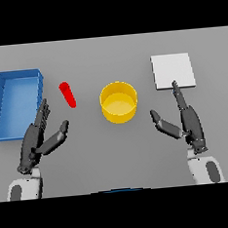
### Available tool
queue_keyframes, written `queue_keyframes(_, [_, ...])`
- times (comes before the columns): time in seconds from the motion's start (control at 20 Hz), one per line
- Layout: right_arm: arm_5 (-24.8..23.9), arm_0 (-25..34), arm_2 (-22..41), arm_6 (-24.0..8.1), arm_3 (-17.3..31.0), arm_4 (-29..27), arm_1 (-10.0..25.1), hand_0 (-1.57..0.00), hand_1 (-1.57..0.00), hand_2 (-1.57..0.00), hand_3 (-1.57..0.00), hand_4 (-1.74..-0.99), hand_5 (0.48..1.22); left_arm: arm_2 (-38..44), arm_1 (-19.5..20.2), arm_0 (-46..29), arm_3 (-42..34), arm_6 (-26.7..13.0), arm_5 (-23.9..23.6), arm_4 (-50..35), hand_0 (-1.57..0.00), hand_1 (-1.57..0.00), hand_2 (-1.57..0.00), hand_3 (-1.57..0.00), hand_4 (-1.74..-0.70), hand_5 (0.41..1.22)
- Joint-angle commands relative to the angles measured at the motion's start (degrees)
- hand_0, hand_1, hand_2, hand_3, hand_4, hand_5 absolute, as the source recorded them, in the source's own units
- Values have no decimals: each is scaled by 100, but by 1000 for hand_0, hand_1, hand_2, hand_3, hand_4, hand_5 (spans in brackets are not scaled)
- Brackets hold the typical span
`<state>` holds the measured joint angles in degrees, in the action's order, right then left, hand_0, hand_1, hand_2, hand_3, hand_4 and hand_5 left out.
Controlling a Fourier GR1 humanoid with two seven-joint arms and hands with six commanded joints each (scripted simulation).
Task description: Pick up the red beaker and tilt it to pour out 1 green nut into yellow bowl. Pick up the yellow bowl and place it on the metallic measuring scale.
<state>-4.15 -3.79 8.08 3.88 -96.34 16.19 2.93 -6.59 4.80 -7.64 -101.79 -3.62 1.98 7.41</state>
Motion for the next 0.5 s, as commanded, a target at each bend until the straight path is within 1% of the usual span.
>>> queue_keyframes(0.0, [37,-18,22,60,46,-29,-24,1,1,1,1,-1131,607,-16,-6,64,115,-65,32,10,1,1,1,1,-1137,650])
queue_keyframes(0.05, [70,-109,63,190,27,-26,-30,1,1,1,1,-1147,614,14,-24,162,208,-73,35,-22,1,1,1,1,-1137,649])
queue_keyframes(0.1, [89,-60,60,207,-29,-61,-36,1,1,1,1,-1163,624,50,-17,341,400,-146,29,-4,1,1,1,1,-1136,648])
queue_keyframes(0.15, [149,-69,32,167,-52,-172,-46,1,1,1,1,-1180,627,80,-8,443,537,-97,49,-16,1,1,1,1,-1137,647])
queue_keyframes(0.2, [186,20,-36,59,-25,-270,-27,1,1,1,1,-1189,626,104,-46,605,740,-182,55,-32,1,1,1,1,-1145,643])
queue_keyframes(0.3, [299,-28,-48,119,-53,-373,17,1,1,1,1,-1209,627,244,-41,968,1224,-153,37,-48,1,1,1,1,-1169,648])
queue_keyframes(0.35, [278,-69,-32,147,-128,-347,15,1,1,1,1,-1215,628,290,-47,1108,1428,-40,34,-52,1,1,1,1,-1178,650])
queue_keyframes(0.4, [286,3,-73,69,-57,-398,4,1,1,1,1,-1219,626,349,-49,1329,1707,-58,8,-30,1,1,1,1,-1178,648])
queue_keyframes(0.45, [306,0,-98,87,25,-434,6,1,1,1,1,-1220,626,382,-54,1465,1951,17,0,0,1,1,1,1,-1177,644])
